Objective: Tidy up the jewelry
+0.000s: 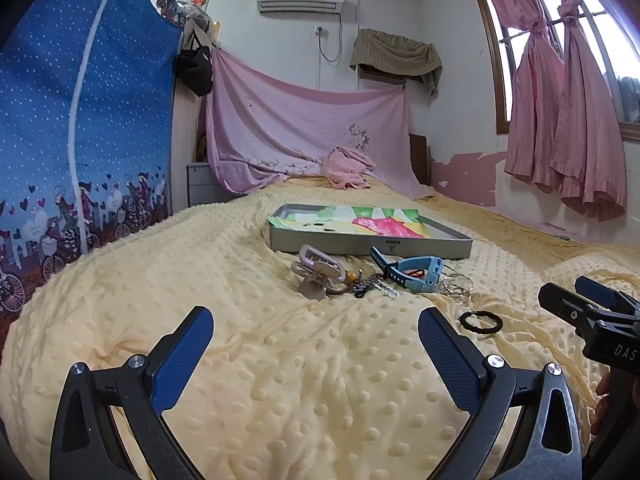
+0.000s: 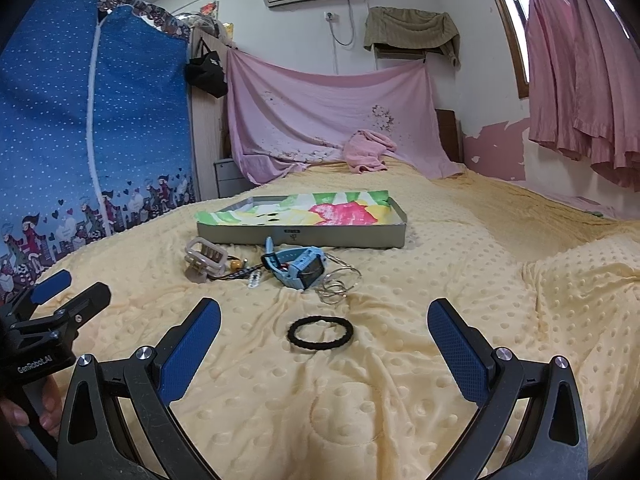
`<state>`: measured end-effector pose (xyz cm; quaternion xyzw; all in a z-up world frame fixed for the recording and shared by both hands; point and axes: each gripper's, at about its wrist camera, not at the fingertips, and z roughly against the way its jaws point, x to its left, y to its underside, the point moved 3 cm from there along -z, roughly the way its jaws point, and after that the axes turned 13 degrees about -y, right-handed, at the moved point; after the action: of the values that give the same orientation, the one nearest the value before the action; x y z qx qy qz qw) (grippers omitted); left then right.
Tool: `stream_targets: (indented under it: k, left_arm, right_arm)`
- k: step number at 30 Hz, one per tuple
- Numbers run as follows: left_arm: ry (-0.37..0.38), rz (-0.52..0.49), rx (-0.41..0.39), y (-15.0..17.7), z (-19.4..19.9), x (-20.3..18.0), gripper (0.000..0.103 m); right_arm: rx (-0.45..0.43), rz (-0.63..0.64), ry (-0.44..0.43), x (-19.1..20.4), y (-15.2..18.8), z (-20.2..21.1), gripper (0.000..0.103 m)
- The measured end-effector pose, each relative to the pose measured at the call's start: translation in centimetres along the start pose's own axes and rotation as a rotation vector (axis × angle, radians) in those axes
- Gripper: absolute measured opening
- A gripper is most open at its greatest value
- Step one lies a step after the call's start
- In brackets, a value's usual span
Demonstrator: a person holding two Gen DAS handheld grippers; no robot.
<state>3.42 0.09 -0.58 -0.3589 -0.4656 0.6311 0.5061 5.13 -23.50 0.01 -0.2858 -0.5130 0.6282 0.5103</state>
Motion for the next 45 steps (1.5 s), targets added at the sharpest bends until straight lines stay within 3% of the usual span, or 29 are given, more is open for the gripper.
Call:
stream_targets:
  k: [10, 25, 32, 36, 38, 45]
  left_arm:
    - [0.070, -0.016, 0.105, -0.2, -3.0, -0.6, 0.103]
    - [0.031, -0.069, 0.232, -0.1, -6.6, -0.9, 0.103]
    - [0.016, -0.032, 0.318, 0.7, -8.9, -0.2, 0.103]
    - [0.018, -0.025, 0.346, 1.0, -9.7, -0.3, 0.103]
    - [0.021, -0.028, 0.344, 0.8, -9.9, -0.4, 0.103]
    - [0.036, -0.063, 0.358, -0.1, -11.7, -1.4, 0.103]
  right_arm:
    - [0.052, -0.049, 0.021, -2.5, -0.1, -1.6, 0.102]
    - [0.347, 0.004, -0.013, -3.2, 1.5, -7.5, 0.102]
    - [0.440, 0.007, -0.040, -2.9, 2.3, -10.3, 0.100]
    - [0.475, 0.006, -0.051, -2.8, 2.6, -11.6, 0.073]
    - [0.476, 0.007, -0.052, -2.8, 2.5, -12.0, 0.072]
    - [0.484, -0.009, -0.052, -3.0, 2.0, -13.1, 0.054]
